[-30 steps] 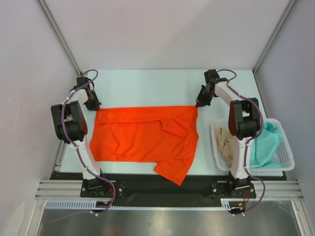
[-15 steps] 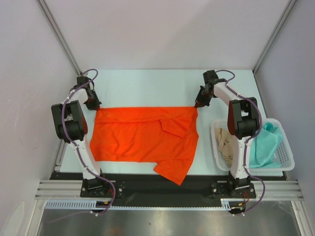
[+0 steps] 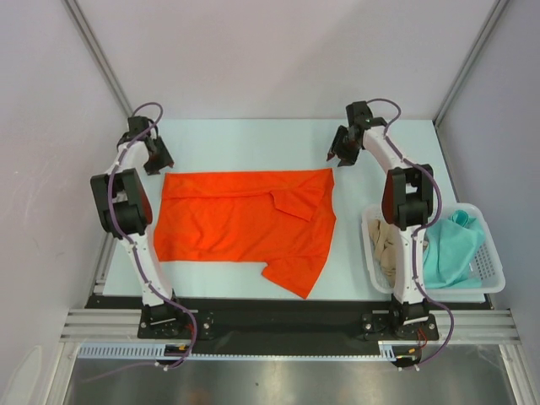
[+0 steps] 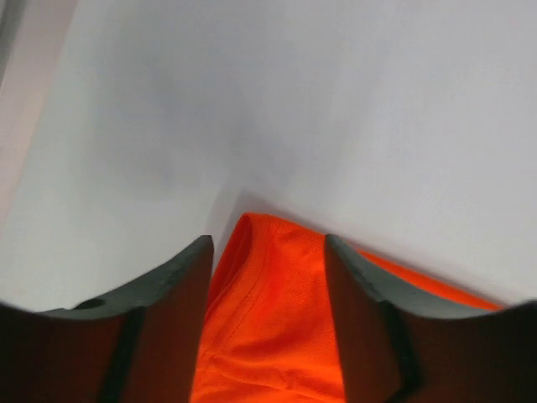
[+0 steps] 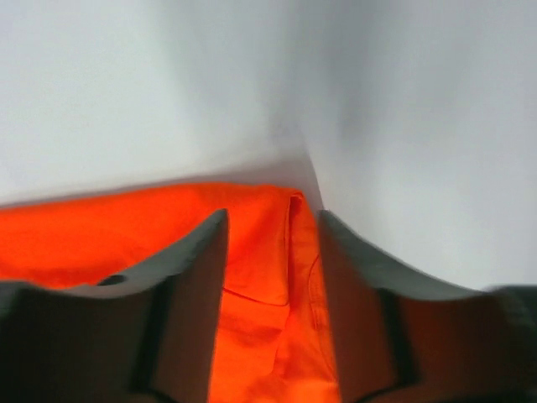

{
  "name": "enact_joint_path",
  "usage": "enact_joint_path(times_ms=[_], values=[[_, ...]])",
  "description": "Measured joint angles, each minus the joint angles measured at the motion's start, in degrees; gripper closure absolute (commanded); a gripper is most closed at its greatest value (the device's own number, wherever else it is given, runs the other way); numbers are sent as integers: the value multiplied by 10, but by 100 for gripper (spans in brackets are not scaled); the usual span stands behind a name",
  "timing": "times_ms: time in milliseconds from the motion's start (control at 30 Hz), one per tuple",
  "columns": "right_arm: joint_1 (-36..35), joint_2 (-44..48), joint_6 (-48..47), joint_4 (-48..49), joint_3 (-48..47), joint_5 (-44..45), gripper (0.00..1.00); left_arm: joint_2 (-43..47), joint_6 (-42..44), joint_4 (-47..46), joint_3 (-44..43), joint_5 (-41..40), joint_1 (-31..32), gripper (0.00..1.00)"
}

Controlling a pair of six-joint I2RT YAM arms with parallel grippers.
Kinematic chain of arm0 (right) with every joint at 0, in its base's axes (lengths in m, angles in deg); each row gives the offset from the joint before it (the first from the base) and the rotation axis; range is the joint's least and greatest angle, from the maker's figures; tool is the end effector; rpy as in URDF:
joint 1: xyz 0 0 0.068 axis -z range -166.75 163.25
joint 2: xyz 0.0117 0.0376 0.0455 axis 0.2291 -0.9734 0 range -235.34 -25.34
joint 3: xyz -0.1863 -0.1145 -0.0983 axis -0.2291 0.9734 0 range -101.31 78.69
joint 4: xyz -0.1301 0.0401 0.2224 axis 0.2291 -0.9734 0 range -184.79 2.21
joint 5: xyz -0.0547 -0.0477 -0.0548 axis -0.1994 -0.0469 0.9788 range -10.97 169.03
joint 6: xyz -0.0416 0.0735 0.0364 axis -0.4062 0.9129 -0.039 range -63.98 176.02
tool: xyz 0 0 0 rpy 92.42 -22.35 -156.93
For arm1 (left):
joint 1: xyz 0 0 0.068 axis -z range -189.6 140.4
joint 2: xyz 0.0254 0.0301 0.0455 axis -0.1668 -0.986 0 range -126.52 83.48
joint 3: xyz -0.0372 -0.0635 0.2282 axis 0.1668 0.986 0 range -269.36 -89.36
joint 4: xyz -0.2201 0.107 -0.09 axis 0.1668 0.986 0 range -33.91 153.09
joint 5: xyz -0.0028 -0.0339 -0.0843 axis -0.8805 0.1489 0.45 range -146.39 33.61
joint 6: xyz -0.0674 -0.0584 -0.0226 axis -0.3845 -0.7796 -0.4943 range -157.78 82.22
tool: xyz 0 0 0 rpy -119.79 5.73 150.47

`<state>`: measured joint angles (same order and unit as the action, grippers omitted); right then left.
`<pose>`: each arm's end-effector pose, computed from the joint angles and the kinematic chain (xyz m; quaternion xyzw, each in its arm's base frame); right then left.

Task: Fold and stack the t-shirts
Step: Fold the tshirt

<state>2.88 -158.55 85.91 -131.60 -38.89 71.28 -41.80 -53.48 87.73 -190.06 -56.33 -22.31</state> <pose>0.4976 0.1024 0.1387 0.1457 0.9515 0.1517 0.2244 0.4750 0.1070 0.1239 -0.2347 0.9276 -0.0081 0.2904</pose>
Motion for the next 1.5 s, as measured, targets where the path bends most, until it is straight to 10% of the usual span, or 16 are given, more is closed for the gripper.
enact_joint_path(times_ms=[33, 167, 733, 1500], values=[[0, -1, -2, -12, -15, 9, 39, 2, -2, 2, -1, -5, 0, 22], [-3, 13, -16, -58, -41, 45, 30, 34, -18, 21, 23, -43, 0, 17], [-203, 513, -60, -7, 502, -16, 53, 585, -172, 85, 516, -162, -22, 43], [-212, 566, -44, 84, 617, -144, 57, 510, -208, 51, 629, -61, -156, 50]])
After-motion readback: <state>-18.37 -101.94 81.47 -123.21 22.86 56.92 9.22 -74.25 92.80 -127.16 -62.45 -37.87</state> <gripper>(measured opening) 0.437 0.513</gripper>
